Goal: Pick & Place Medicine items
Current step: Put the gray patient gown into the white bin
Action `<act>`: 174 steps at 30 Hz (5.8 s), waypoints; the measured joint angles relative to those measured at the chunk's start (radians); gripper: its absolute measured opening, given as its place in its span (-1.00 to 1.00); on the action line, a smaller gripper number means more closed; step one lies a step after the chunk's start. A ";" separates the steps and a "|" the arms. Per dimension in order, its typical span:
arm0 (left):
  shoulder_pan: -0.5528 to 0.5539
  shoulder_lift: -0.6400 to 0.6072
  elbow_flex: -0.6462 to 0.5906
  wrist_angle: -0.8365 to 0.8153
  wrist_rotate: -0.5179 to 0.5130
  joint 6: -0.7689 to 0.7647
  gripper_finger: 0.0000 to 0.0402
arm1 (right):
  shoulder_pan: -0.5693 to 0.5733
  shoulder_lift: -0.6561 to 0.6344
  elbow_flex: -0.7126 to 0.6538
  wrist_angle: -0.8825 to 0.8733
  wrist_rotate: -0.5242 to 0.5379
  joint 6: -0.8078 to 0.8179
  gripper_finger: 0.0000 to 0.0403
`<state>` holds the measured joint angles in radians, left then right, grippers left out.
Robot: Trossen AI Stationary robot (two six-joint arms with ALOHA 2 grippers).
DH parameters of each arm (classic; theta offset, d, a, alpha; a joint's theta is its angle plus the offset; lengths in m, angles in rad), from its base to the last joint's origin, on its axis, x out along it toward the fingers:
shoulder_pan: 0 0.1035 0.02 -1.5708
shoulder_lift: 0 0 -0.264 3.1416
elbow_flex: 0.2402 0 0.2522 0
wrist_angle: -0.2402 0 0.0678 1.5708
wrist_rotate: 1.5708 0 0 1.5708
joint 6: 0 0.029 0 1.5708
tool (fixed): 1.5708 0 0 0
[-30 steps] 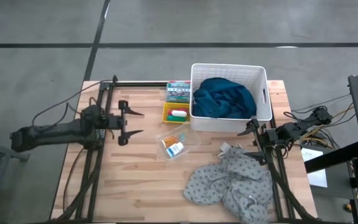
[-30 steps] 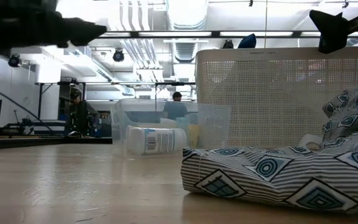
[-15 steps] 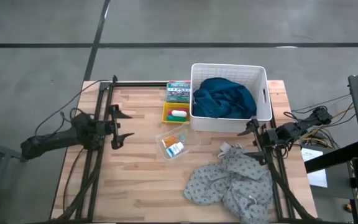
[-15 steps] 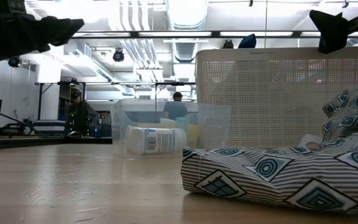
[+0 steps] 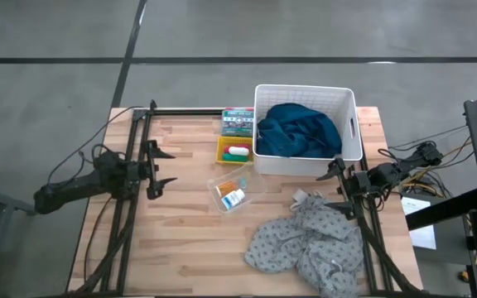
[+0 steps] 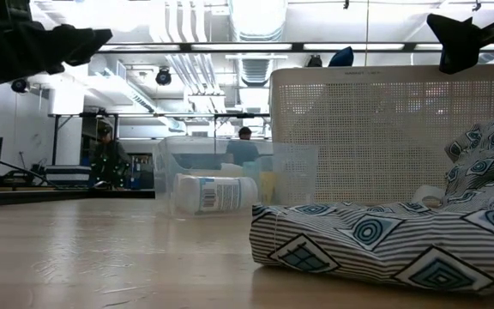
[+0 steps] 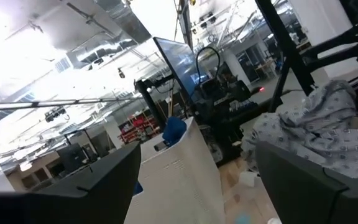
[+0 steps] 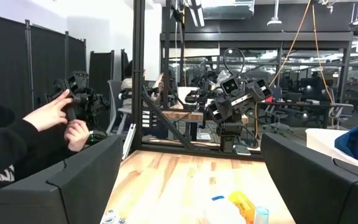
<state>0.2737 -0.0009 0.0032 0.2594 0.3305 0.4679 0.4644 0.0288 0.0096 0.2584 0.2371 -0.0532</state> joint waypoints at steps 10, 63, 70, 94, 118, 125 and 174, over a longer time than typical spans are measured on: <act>0.000 0.001 0.000 -0.140 -0.131 -0.264 0.60 | 0.000 0.000 0.000 0.000 0.000 0.000 0.88; 0.000 0.005 -0.001 -0.218 -0.200 -0.259 0.60 | -0.001 0.000 0.000 0.018 0.051 -0.022 0.88; 0.000 0.005 -0.001 -0.218 -0.200 -0.259 0.60 | -0.001 0.042 0.116 -0.107 0.002 -0.068 0.88; 0.000 0.005 -0.001 -0.218 -0.199 -0.259 0.60 | 0.032 1.143 1.180 -0.979 0.240 0.161 0.88; 0.000 0.005 -0.002 -0.218 -0.199 -0.259 0.60 | 0.305 1.497 1.473 -1.093 0.273 0.474 0.88; 0.000 0.005 -0.002 -0.218 -0.199 -0.259 0.60 | 0.384 1.564 1.498 -1.091 0.257 0.505 0.88; 0.000 0.005 -0.002 -0.218 -0.200 -0.259 0.60 | 0.647 1.845 1.505 -1.202 0.002 0.671 0.88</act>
<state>0.2741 0.0040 0.0017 0.0412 0.1304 0.2085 1.1118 1.8734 1.5148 -0.9438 0.2386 0.6177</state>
